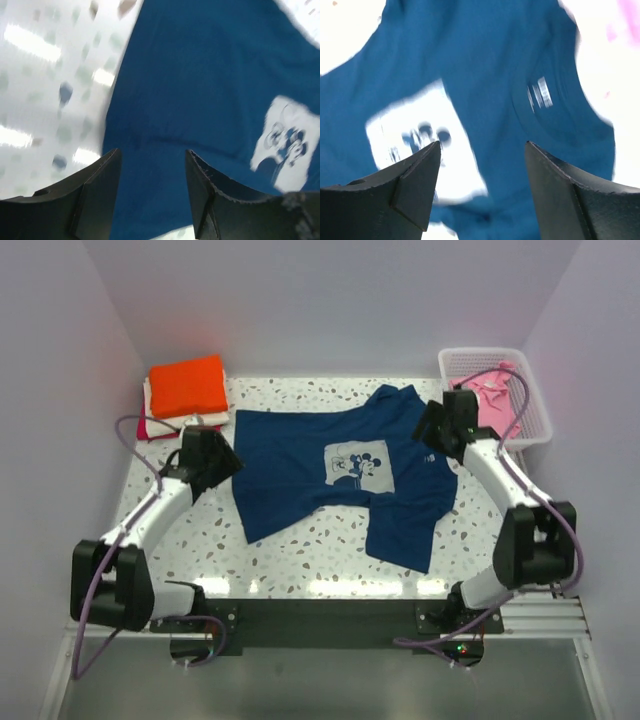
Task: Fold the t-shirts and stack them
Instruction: Flatten the tshirt out
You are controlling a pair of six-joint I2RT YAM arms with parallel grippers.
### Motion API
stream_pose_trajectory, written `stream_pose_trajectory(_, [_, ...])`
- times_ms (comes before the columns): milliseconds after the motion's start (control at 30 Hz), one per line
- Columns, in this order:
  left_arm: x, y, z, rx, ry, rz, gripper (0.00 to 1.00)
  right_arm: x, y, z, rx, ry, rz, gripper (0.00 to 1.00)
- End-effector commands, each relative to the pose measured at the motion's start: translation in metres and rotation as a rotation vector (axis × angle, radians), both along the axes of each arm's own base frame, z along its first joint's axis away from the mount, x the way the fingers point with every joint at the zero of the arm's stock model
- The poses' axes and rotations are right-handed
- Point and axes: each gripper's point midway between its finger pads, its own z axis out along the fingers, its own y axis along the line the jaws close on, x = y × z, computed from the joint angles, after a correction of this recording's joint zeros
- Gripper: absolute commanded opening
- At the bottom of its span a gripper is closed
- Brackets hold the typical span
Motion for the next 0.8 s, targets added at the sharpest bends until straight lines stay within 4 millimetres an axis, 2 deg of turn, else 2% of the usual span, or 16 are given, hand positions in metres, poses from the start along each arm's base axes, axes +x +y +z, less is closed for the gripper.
stream_pose_trajectory(0, [-0.057,0.006,-0.036,0.012,0.108,0.118,0.58,-0.064,0.002,-0.020,0.078,0.044,-0.027,0.70])
stream_pose_trajectory(33, [-0.078,0.008,-0.046,0.006,0.123,0.121,0.56,-0.076,0.005,-0.022,0.093,0.036,-0.011,0.70])
stream_pose_trajectory(67, [-0.089,0.006,-0.052,-0.004,0.136,0.123,0.55,-0.088,0.005,-0.016,0.100,0.012,-0.005,0.70])
stream_pose_trajectory(100, [-0.102,0.006,-0.058,-0.017,0.163,0.138,0.54,-0.108,0.004,-0.034,0.100,0.055,-0.003,0.70])
stream_pose_trajectory(133, [-0.117,0.007,-0.065,-0.024,0.165,0.138,0.52,-0.120,0.003,-0.040,0.096,0.078,-0.001,0.70])
stream_pose_trajectory(167, [-0.124,0.007,-0.068,-0.029,0.172,0.140,0.52,-0.134,0.000,-0.045,0.095,0.085,-0.009,0.70])
stream_pose_trajectory(267, [-0.147,0.006,-0.078,-0.053,0.188,0.133,0.48,-0.161,-0.001,-0.060,0.100,0.125,-0.012,0.70])
stream_pose_trajectory(333, [-0.158,0.005,-0.088,-0.061,0.200,0.130,0.47,-0.169,-0.003,-0.059,0.104,0.108,-0.021,0.70])
stream_pose_trajectory(500, [-0.171,-0.005,-0.108,-0.077,0.256,0.075,0.47,-0.186,-0.006,-0.066,0.103,0.123,-0.040,0.69])
stream_pose_trajectory(767, [-0.166,-0.026,-0.098,-0.120,0.207,-0.023,0.50,-0.192,-0.007,-0.071,0.101,0.145,-0.042,0.69])
